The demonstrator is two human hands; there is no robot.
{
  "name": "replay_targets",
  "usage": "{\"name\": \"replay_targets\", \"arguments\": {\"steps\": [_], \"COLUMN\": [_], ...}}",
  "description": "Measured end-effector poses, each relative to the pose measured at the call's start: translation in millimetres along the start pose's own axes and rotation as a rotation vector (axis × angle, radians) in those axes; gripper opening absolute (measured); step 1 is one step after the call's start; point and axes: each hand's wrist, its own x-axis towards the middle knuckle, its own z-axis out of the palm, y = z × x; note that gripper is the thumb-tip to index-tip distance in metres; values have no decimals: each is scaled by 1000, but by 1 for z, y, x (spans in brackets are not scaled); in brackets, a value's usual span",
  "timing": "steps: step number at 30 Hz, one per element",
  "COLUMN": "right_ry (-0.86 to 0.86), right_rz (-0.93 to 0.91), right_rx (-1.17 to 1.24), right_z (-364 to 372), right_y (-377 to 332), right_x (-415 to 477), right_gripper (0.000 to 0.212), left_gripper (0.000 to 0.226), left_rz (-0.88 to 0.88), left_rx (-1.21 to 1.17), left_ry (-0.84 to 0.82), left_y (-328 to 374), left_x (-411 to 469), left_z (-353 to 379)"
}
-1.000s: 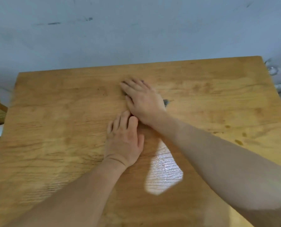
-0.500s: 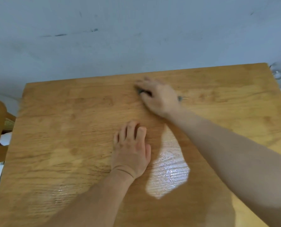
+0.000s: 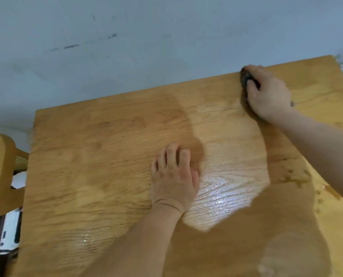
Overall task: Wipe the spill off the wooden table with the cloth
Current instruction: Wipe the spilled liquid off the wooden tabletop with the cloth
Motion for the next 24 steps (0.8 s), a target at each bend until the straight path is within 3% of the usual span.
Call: {"name": "replay_targets", "arguments": {"steps": [2, 6, 9, 11, 13, 15, 19, 24], "right_ry": [21, -203, -313, -210, -20, 61, -22, -175], "right_rz": [-86, -485, -655, -562, -245, -100, -265, -378], "right_rx": [5, 127, 212, 158, 112, 56, 110, 39], "right_z": [11, 54, 49, 39, 30, 35, 51, 34], "right_y": [-27, -85, -81, -61, -48, -59, -87, -59], "right_x": [-17, -94, -102, -81, -55, -48, -92, -215], "right_gripper": [43, 41, 37, 37, 39, 39, 40, 50], "left_gripper": [32, 31, 28, 28, 29, 31, 33, 31], "left_rz": [1, -27, -21, -9, 4, 28, 25, 31], "left_rx": [4, 17, 11, -14, -14, -7, -20, -21], "left_ry": [5, 28, 34, 10, -5, -3, 19, 23], "left_y": [0, 1, 1, 0, -2, -3, -3, -4], "left_x": [1, -1, -2, 0, 1, 1, -1, -3], "left_z": [0, 2, 1, -1, -2, -1, 1, 2]}}
